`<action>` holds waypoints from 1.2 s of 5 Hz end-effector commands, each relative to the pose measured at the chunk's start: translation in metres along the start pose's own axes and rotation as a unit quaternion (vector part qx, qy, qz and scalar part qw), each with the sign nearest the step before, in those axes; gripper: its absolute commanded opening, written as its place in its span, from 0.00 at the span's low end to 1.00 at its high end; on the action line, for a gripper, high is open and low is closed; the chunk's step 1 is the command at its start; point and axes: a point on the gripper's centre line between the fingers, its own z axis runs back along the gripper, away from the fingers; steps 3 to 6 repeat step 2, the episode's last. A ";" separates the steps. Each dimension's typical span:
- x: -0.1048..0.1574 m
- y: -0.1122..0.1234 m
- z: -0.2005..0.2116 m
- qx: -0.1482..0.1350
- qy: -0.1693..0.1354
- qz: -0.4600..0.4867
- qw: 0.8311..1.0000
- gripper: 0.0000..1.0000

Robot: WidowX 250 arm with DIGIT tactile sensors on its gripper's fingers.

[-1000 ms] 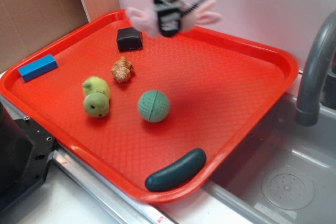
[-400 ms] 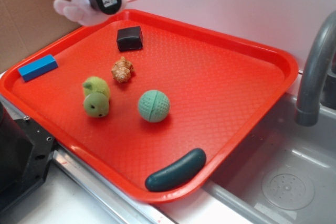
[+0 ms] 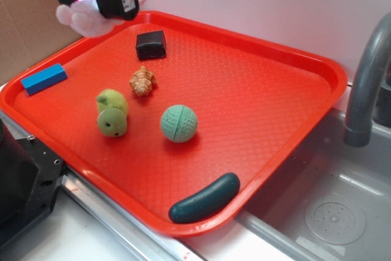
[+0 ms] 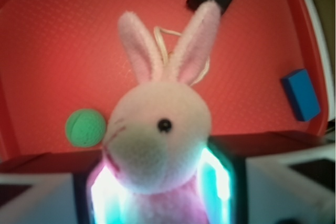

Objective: Grab the pink bunny.

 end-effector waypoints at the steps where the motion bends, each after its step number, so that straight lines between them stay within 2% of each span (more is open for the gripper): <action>1: 0.008 -0.015 0.010 -0.014 -0.031 -0.053 0.998 0.00; 6: 0.010 -0.014 0.009 -0.019 -0.028 -0.061 0.998 0.00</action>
